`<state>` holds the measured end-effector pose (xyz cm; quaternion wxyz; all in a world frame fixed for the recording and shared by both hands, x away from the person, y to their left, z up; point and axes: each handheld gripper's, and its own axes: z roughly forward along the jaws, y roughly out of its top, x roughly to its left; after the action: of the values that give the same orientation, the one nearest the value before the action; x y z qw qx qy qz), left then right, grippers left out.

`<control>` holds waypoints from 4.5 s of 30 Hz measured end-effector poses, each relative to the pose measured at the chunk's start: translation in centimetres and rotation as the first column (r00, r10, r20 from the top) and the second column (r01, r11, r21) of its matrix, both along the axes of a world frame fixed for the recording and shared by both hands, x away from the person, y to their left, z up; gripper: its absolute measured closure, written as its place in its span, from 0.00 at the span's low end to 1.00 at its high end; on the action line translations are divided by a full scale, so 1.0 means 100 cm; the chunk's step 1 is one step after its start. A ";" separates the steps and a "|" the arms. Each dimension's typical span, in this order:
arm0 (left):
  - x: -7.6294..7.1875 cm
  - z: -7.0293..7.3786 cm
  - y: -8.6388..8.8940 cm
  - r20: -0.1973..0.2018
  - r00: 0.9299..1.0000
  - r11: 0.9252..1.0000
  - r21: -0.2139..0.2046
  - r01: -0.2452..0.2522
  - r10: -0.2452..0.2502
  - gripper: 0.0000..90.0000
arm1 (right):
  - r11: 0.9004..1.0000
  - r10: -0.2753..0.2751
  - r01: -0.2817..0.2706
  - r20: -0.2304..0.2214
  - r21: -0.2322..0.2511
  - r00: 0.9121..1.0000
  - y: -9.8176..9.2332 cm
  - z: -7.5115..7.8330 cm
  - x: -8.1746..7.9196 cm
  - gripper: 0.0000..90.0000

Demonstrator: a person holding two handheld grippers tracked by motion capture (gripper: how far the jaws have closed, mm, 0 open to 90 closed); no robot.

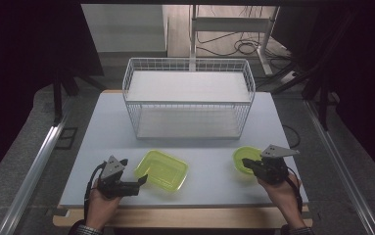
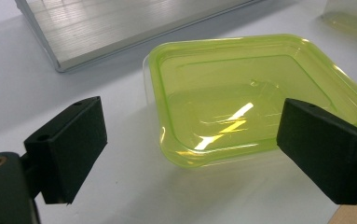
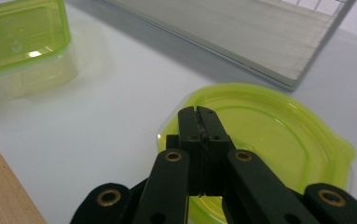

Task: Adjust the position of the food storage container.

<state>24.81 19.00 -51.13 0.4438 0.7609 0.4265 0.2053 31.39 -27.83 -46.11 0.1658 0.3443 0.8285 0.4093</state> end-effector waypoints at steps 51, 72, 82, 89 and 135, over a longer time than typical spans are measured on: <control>-0.003 0.003 -0.006 0.004 1.000 0.998 0.060 0.007 -0.007 0.11 | 0.991 -0.122 0.120 -0.033 -0.052 0.992 -0.024 -0.018 0.033 0.98; 0.017 -0.003 0.023 -0.110 0.994 0.994 0.111 -0.008 0.021 1.00 | 1.000 -0.020 0.020 -0.017 -0.015 1.000 0.006 -0.017 0.017 0.99; 0.028 -0.009 0.006 -0.149 0.989 0.988 0.149 0.036 -0.014 1.00 | 0.998 0.059 -0.060 -0.038 -0.021 0.998 0.025 -0.019 0.006 0.98; 0.026 -0.009 -0.001 -0.157 0.987 0.986 0.153 0.063 -0.039 1.00 | 0.996 0.088 -0.090 -0.058 -0.022 0.994 0.033 -0.022 0.003 0.98; -0.001 -0.008 -0.074 -0.162 0.957 0.943 0.196 0.269 -0.240 0.72 | 0.992 0.118 -0.120 -0.085 -0.024 0.989 0.043 -0.026 0.000 0.85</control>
<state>24.69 11.59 -51.96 0.3512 0.8656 0.3287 0.1390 31.36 -23.51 -48.74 0.1115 0.3085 0.8597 0.3916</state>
